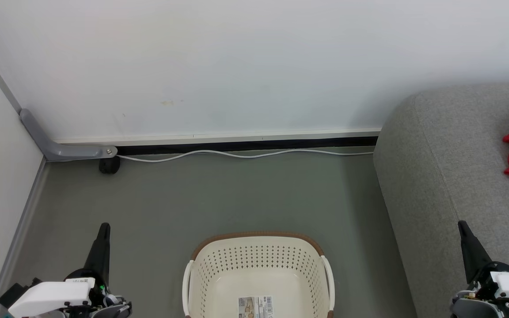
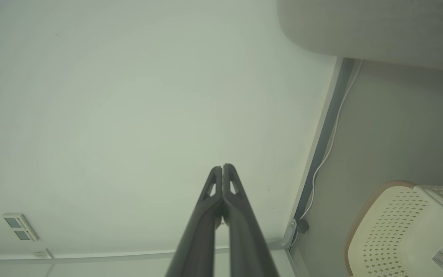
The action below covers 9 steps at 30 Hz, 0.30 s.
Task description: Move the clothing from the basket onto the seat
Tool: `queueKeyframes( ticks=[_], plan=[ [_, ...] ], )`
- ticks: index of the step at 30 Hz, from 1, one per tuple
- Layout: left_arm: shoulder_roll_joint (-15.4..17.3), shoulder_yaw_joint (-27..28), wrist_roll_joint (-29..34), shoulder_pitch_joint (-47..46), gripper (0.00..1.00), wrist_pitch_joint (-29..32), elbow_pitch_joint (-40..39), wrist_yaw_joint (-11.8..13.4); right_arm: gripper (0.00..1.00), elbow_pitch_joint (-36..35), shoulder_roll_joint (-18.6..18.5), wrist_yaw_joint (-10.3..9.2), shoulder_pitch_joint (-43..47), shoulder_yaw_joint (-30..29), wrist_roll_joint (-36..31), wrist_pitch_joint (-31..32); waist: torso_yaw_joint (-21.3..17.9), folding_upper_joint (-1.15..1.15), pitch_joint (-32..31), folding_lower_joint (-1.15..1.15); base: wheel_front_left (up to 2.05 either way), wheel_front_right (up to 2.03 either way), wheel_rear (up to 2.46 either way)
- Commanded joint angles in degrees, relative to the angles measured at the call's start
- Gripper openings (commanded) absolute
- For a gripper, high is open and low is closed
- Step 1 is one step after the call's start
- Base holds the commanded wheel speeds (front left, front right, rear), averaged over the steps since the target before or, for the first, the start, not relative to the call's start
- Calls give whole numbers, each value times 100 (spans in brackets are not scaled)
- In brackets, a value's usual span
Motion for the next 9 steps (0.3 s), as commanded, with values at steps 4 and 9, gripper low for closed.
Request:
queueKeyframes(
  ticks=[4,9],
  plan=[
    [71,189,-21,-332,0,35,-165,-43,0,-176,-59,9,-258,96,59,50,0,0,0,0,0,0,0],
    [71,189,-22,-332,0,35,-165,-43,0,-176,-59,9,-258,96,59,50,0,0,0,0,0,0,0]
  ],
)
